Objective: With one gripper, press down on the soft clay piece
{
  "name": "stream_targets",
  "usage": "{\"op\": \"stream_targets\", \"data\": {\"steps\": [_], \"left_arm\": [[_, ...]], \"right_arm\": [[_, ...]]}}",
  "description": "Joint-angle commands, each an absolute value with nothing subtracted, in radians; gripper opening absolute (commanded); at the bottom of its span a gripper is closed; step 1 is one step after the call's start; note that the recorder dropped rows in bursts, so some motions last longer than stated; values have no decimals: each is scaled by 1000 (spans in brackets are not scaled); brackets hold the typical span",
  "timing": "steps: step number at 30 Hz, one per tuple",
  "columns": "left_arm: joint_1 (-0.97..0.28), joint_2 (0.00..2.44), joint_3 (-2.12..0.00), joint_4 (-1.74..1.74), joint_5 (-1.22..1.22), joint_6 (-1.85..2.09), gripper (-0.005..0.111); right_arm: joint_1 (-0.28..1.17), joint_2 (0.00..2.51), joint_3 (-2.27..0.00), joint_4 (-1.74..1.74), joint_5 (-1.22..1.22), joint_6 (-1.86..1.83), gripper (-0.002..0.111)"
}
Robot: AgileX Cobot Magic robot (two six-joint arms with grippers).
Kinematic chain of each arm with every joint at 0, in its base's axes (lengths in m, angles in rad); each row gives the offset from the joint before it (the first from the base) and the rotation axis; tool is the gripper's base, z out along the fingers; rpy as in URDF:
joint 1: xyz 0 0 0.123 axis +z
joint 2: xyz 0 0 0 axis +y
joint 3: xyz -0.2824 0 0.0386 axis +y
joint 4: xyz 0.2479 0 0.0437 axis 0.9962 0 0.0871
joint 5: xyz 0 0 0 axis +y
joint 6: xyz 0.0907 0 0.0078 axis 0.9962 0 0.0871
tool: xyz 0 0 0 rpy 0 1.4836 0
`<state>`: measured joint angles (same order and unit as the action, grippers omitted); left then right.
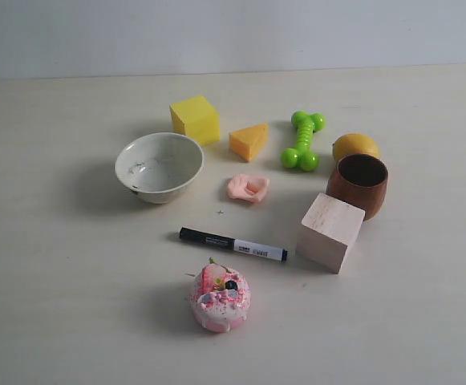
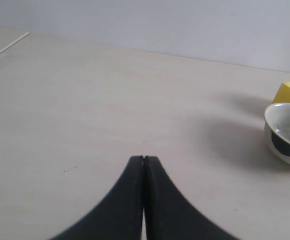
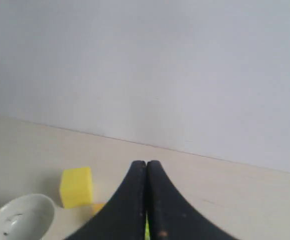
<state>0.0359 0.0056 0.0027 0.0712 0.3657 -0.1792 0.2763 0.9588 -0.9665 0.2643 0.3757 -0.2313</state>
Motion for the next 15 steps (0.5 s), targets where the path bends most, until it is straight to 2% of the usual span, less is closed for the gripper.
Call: {"op": "stream_targets", "data": {"steps": [1,8,15], "left_arm": [[30,0,0,75,357,-177,0],[30,0,0,75,357,-177,0],[30,0,0,75,357,-177,0]], "right_arm": [[52,775,-851,251,423,-212,0],[-189,501,-651,237,423,-216,0],[-222,339,-466,205,386,-212,0]]}}
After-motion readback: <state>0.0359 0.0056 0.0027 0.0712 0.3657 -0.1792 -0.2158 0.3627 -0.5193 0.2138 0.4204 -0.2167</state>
